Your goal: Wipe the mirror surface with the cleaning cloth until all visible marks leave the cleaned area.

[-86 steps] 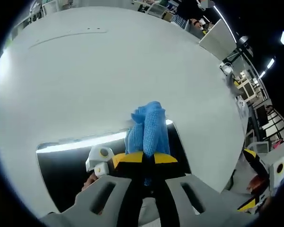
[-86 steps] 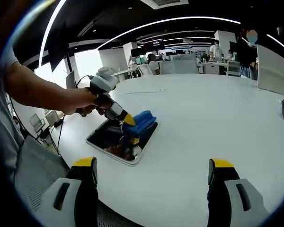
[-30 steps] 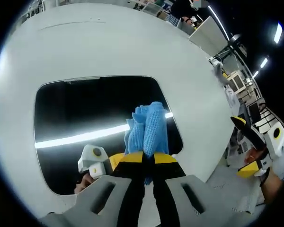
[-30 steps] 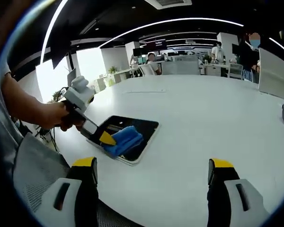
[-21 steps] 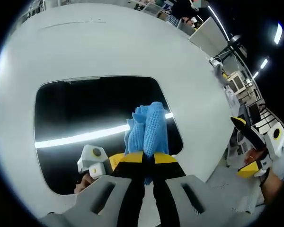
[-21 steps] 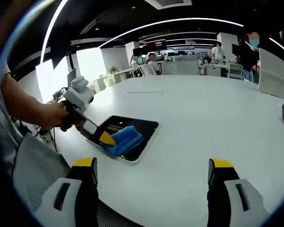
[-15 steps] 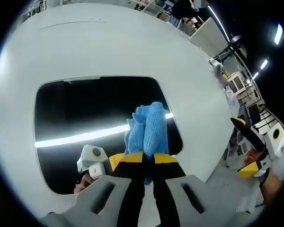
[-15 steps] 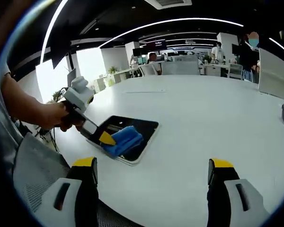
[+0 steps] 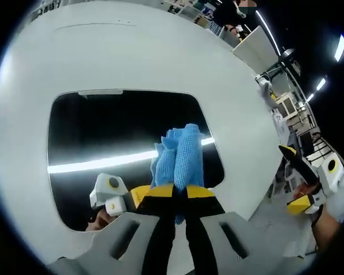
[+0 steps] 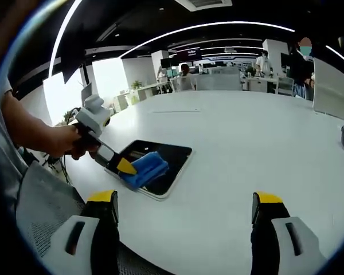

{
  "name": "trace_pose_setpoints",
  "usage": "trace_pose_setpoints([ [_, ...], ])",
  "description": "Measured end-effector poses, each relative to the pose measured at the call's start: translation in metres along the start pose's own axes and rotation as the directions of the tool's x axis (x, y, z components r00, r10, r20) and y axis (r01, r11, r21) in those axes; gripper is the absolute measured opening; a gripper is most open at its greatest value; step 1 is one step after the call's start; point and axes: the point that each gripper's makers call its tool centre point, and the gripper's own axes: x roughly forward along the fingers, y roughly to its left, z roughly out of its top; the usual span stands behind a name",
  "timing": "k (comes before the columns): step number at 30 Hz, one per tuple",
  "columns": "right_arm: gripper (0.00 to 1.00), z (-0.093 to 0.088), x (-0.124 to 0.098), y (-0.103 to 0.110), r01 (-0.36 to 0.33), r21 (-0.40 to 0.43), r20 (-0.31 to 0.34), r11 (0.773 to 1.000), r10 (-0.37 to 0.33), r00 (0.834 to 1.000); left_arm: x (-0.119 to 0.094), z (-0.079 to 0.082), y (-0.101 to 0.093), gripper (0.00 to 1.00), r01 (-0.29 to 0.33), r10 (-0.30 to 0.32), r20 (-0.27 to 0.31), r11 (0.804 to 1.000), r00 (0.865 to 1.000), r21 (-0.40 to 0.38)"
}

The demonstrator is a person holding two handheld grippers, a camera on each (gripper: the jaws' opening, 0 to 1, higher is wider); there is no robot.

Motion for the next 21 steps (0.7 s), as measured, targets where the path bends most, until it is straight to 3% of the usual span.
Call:
trace_pose_setpoints([
  [13,0.96,0.000,0.000,0.000,0.001,0.000,0.000,1.000,-0.001,1.000,-0.007,-0.001,0.010,0.02,-0.034,0.034,0.006,0.997,0.999,0.062],
  [21,0.96,-0.001,0.000,0.000,0.000,-0.001,-0.002,1.000,0.000,1.000,-0.009,-0.002,0.014,0.02,-0.043,0.042,0.011,0.998,0.999,0.044],
])
